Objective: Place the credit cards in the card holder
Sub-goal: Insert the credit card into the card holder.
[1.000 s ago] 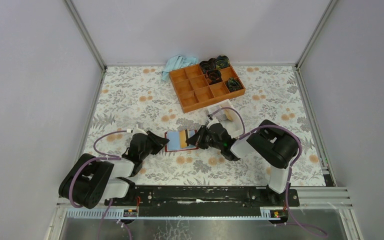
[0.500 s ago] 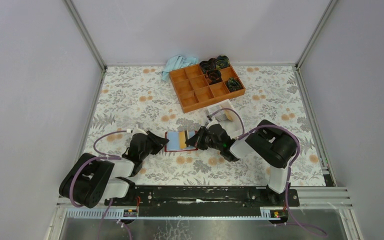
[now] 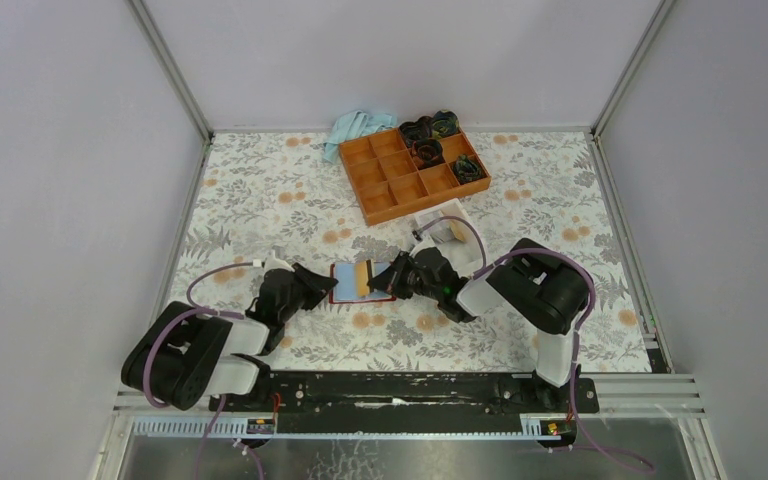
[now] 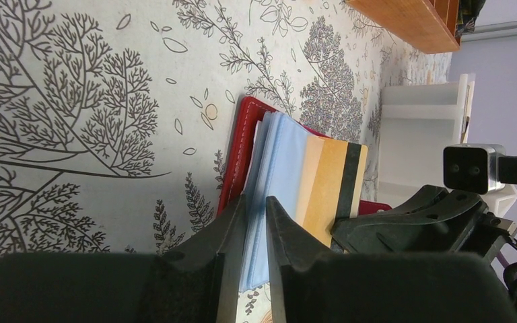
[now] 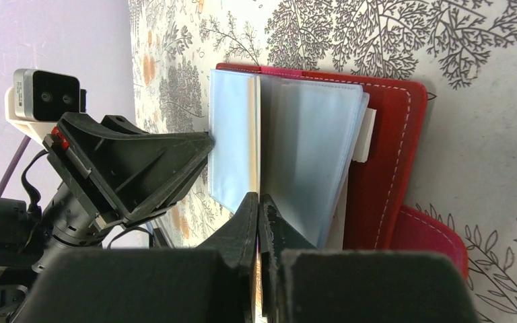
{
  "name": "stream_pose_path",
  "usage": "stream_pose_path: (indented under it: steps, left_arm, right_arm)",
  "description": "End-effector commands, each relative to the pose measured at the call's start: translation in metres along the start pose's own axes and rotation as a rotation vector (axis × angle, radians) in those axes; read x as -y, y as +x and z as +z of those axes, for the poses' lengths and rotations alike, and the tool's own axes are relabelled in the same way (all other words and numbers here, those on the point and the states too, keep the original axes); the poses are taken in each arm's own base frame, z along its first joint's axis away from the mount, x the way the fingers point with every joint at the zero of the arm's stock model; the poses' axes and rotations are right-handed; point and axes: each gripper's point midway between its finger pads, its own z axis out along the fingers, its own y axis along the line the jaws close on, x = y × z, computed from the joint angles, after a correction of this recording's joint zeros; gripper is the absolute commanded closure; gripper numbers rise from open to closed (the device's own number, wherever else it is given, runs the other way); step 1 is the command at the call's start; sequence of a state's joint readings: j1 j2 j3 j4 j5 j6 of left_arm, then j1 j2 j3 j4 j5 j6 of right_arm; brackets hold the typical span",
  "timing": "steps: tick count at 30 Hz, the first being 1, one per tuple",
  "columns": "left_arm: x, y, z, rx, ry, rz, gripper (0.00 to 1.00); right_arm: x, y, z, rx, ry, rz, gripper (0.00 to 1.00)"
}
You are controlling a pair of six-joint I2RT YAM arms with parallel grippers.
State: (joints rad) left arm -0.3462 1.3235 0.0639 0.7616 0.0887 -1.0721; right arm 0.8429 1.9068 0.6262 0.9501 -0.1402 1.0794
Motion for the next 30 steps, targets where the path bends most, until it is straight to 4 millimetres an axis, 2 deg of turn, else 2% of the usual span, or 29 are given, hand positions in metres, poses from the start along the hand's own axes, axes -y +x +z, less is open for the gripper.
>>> stream_pose_path:
  steps: [1, 20, 22, 25, 30]
  left_arm:
    - [-0.013, 0.015, -0.005, -0.049, -0.025, 0.001, 0.76]
    - [-0.016, 0.028, -0.008, -0.081, -0.03, 0.021, 0.78]
    - [-0.017, 0.029, -0.008, -0.082, -0.032, 0.021, 0.78]
    - [-0.016, 0.028, -0.008, -0.079, -0.031, 0.022, 0.78]
    - [-0.015, 0.028, -0.008, -0.076, -0.028, 0.022, 0.78]
  right_arm:
    - [0.006, 0.006, 0.006, -0.009, 0.038, 0.023, 1.0]
    - [0.022, 0.026, 0.013, -0.048, 0.115, 0.01, 1.0]
    - [0.022, 0.028, 0.014, -0.057, 0.134, -0.019, 0.94]
    - [0.023, 0.029, 0.014, -0.067, 0.174, -0.069, 0.75]
    - [0.023, 0.026, 0.008, -0.057, 0.206, -0.118, 0.62]
